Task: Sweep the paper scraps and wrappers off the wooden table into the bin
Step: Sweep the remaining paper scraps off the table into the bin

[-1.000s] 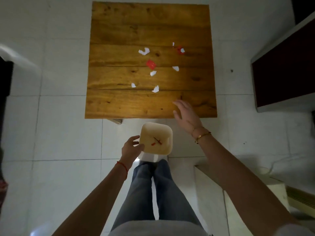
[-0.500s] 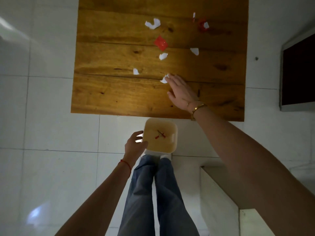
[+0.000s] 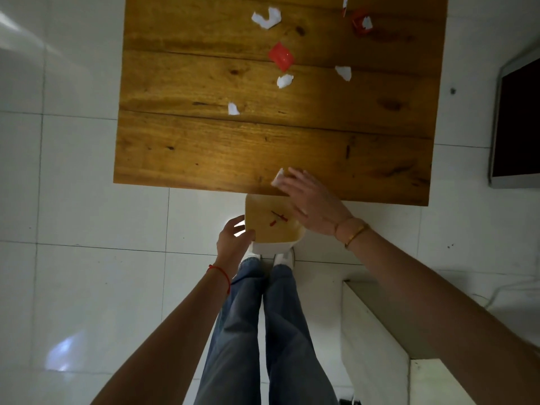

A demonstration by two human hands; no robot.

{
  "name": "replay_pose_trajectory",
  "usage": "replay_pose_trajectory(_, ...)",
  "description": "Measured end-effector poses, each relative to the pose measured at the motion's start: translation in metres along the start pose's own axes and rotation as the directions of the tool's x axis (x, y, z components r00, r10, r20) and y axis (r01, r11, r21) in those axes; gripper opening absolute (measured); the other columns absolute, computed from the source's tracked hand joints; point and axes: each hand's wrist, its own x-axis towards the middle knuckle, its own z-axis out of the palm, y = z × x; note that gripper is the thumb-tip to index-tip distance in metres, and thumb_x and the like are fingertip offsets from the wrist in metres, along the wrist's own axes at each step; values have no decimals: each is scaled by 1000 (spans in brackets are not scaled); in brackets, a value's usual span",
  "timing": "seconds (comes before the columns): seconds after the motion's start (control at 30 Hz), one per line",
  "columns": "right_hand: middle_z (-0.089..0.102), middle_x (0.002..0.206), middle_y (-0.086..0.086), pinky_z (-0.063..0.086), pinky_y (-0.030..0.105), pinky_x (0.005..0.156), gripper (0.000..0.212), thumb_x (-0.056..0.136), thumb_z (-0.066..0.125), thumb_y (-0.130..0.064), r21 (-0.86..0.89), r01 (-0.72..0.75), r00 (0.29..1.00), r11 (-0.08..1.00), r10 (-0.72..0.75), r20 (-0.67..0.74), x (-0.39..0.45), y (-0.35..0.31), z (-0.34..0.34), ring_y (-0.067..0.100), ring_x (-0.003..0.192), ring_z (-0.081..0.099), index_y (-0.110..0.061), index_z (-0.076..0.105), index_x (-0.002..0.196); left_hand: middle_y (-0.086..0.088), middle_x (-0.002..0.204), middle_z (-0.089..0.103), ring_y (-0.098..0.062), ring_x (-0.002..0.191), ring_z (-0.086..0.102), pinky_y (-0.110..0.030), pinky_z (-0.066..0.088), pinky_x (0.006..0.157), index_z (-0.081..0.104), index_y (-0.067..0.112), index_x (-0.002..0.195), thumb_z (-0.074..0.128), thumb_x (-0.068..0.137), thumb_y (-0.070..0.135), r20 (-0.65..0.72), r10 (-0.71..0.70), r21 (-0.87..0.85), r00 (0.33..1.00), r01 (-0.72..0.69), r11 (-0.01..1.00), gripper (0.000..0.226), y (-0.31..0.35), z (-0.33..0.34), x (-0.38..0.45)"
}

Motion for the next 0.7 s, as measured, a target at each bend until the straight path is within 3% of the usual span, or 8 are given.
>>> replay_pose_trajectory(0.1, 35, 153, 0, 10, 42, 121, 46, 99, 34, -29, 47, 110, 992, 993, -113, 59, -22, -18, 17, 21, 146, 16, -24, 33, 145, -9, 116, 65, -26, 102, 64, -42, 54, 94, 56, 19, 121, 64, 79, 5, 1, 7, -27, 1000, -7, 1000, 45, 0, -1, 2)
replay_pose_trajectory(0.2, 40, 149, 4, 17, 44, 120, 44, 99, 36, -28, 94, 92, 992, 991, -99, 73, -25, -26, 23, 21, 145, 20, -16, 42, 141, -8, 116, 64, -26, 103, 63, -43, 54, 94, 56, 18, 124, 65, 80, 6, 2, 14, -25, 1000, -14, 1000, 47, 1, -4, 2)
replay_pose_trajectory(0.3, 33, 153, 3, 6, 37, 121, 47, 100, 34, -30, 99, -24, 999, 995, 27, -30, -4, -24, 11, 19, 146, 17, -17, 35, 145, -8, 116, 64, -27, 105, 62, -45, 53, 95, 56, 18, 123, 63, 79, 5, 2, 10, -22, 1000, -10, 1000, 47, 2, -7, 3)
replay_pose_trajectory(0.4, 27, 156, 3, 8, 40, 121, 50, 100, 33, -32, 71, -113, 988, 991, 120, -101, 37, -16, -16, 19, 147, 14, -16, 30, 147, -6, 115, 64, -26, 104, 62, -43, 53, 95, 56, 19, 123, 64, 79, 6, 7, 11, -24, 1000, -11, 1000, 47, 2, -10, 4)
replay_pose_trajectory(0.53, 20, 159, 2, 8, 37, 121, 54, 99, 38, -30, 122, -111, 985, 986, 125, -118, 99, -12, -48, 18, 148, 9, -16, 25, 150, -3, 113, 63, -24, 102, 61, -41, 53, 92, 55, 23, 119, 66, 81, 10, 7, 30, -17, 1000, -30, 999, 41, 0, -14, 7)
replay_pose_trajectory(0.7, 11, 161, 2, 2, 34, 121, 57, 100, 35, -30, 55, -71, 995, 996, 75, -72, 155, -21, -58, 18, 148, 4, -15, 17, 152, -1, 110, 63, -22, 98, 62, -36, 54, 88, 56, 25, 116, 67, 81, 11, -4, 44, 14, 999, -43, 999, 40, -3, -20, 13)
